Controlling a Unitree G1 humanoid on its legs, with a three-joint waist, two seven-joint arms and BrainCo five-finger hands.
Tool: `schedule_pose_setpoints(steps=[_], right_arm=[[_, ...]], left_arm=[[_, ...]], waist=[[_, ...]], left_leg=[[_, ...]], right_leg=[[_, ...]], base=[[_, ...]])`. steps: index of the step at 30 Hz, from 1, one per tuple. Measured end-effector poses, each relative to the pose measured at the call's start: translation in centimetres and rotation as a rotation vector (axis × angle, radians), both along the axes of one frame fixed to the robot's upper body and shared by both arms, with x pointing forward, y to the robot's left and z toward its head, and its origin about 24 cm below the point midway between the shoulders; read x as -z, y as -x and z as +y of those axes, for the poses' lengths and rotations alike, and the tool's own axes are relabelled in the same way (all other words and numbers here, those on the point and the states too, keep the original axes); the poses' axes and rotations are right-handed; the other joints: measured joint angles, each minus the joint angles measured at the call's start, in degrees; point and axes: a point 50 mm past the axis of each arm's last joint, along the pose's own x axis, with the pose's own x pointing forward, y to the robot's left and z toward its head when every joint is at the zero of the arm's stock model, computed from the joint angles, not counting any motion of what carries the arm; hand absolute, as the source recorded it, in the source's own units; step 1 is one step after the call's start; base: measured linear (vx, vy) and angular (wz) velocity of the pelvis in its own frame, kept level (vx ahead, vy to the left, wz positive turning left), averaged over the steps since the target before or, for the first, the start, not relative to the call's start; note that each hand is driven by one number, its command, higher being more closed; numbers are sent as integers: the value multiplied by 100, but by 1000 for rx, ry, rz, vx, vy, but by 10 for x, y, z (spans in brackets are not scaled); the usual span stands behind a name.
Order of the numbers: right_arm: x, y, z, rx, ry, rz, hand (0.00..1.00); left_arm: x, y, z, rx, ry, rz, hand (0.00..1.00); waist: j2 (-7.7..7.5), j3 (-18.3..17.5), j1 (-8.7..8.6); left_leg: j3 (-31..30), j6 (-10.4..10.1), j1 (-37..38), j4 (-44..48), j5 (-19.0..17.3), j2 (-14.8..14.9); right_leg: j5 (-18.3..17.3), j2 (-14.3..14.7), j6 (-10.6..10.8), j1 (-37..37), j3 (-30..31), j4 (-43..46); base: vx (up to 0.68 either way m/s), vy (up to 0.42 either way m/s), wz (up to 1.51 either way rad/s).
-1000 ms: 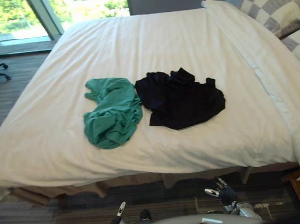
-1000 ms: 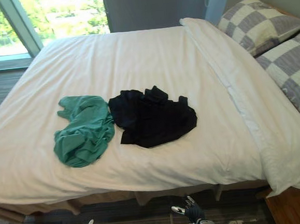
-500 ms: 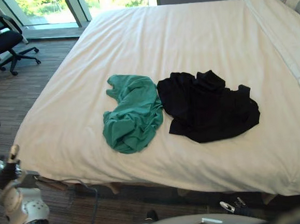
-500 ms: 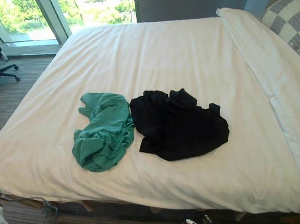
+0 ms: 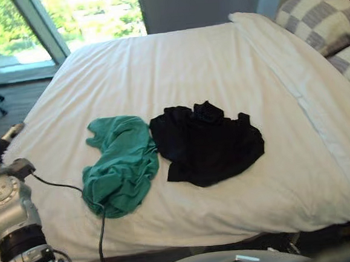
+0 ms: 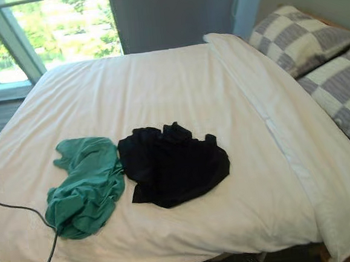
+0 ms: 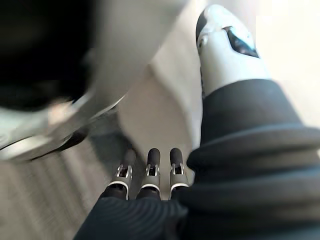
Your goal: Tidy the bed and pick cloth on bed and put in laundry
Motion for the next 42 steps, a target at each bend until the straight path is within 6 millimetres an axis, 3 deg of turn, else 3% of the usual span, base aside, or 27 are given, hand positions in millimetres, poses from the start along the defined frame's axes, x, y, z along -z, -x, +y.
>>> schedule_pose_setpoints(steps=[6, 8, 12, 17, 20, 22, 27, 29, 35, 36, 42], right_arm=[[0, 5, 1, -3, 1, 8, 0], [1, 4, 4, 0, -6, 3, 0], [2, 6, 6, 9, -12, 11, 0], [1, 8, 5, 17, -9, 15, 0], [-1, 3, 1, 21, 3, -8, 0], [-4, -5, -2, 13, 16, -48, 0], [-7, -25, 1, 12, 2, -124, 0], [-11, -38, 2, 3, -3, -176, 0], [-26, -77, 13, -71, -27, -350, 0], [-28, -82, 14, -83, -27, -374, 0], [-41, -106, 18, -115, -29, -489, 0]], left_arm=[[9, -12, 10, 44, -17, 184, 0], [12, -13, 14, 32, -7, 225, 0], [40, -5, 21, 3, 53, 382, 0], [48, -2, 22, 35, 46, 467, 0], [58, -2, 16, 70, 54, 505, 0], [69, -5, 7, 94, 78, 514, 0], [81, -9, -4, 106, 68, 559, 0], [85, -23, -21, 137, 71, 550, 0], [75, -52, -42, 146, 66, 497, 0], [72, -53, -42, 138, 58, 486, 100], [67, -55, -45, 142, -42, 493, 100]], waist=[[-100, 51, -85], [-197, 92, -158], [-292, 209, -219], [-225, 255, -302], [-104, 386, -325], [-38, 577, -328], [-76, 923, -344], [-68, 1066, -340], [-182, 1522, -351], [-203, 1614, -338], [-273, 1748, -304]], left_leg=[[202, 7, -136, -29, -8, -48], [214, 34, -283, -38, -30, -67], [271, 53, -438, -42, -104, -192], [289, 59, -426, -53, -107, -308], [296, 54, -429, -85, -108, -332], [338, 39, -490, -129, -118, -338], [478, 55, -734, -112, -13, -310], [549, 56, -864, -95, 8, -303], [615, 62, -1122, 240, -89, -202], [630, 53, -1145, 319, -163, -157], [745, 57, -1367, 607, -304, -90]], right_leg=[[162, 32, -24, -487, 333, 179], [252, 25, 23, -657, 377, 180], [504, -61, 113, -857, 565, 65], [601, -173, 178, -845, 630, 2], [603, -192, 182, -855, 633, 2], [583, -187, 175, -953, 646, 13], [636, -120, 186, -1370, 803, 168], [621, -109, 166, -1573, 818, 281], [566, -79, 112, -1809, 949, 457], [525, -51, 103, -1847, 960, 526], [419, -30, 109, -2161, 1074, 826]], base=[[-112, 3, -28], [-153, 21, -6], [-139, 39, -18], [-77, 31, -4], [-26, -1, 0], [-39, -7, -5], [32, -31, -15], [75, -16, -10], [35, -11, -6], [-18, -28, -6], [-10, -11, -6]])
